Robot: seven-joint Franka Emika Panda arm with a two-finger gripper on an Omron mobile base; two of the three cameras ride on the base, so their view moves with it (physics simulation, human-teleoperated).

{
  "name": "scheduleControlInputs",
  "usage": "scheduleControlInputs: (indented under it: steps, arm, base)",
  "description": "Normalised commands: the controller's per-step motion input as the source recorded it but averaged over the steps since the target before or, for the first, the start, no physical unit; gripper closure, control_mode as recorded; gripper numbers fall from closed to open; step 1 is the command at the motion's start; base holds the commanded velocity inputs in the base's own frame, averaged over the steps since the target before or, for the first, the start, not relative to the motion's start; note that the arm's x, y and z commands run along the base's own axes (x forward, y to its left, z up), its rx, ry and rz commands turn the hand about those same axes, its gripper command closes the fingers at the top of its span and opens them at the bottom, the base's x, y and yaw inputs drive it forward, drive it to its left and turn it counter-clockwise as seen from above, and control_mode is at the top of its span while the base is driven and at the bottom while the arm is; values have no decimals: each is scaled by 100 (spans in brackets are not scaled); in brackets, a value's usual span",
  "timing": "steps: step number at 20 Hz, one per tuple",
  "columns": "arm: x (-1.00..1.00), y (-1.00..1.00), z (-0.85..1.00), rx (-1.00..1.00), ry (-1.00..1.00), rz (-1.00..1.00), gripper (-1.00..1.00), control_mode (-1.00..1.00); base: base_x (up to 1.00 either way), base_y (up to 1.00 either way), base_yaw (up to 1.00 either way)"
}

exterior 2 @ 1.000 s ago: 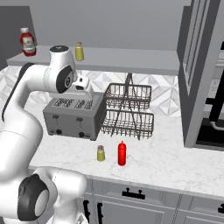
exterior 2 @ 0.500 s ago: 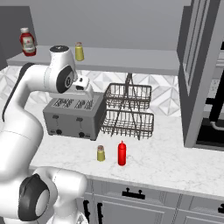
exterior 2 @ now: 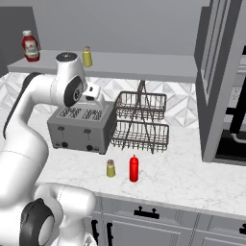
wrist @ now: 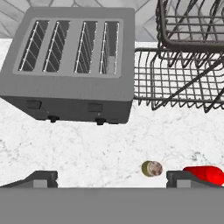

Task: Put the shaker and condiment bottle from the counter next to their counterparts in the cabinet.

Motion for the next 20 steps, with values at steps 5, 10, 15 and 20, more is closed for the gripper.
scheduleControlInputs:
  steps: [5,10,15,20]
  arm:
    - [0,-8,-3,6,-18,0,-100,-100]
    - [0,-7,-5,7,-22,4,-100,-100]
    - [0,-11,-17,5,-20,15,-100,-100]
    - [0,-22,-19,8,-12,22,-100,-100]
  base:
    - [0,0,0]
    - [0,0,0]
    - [0,0,0]
    - [0,0,0]
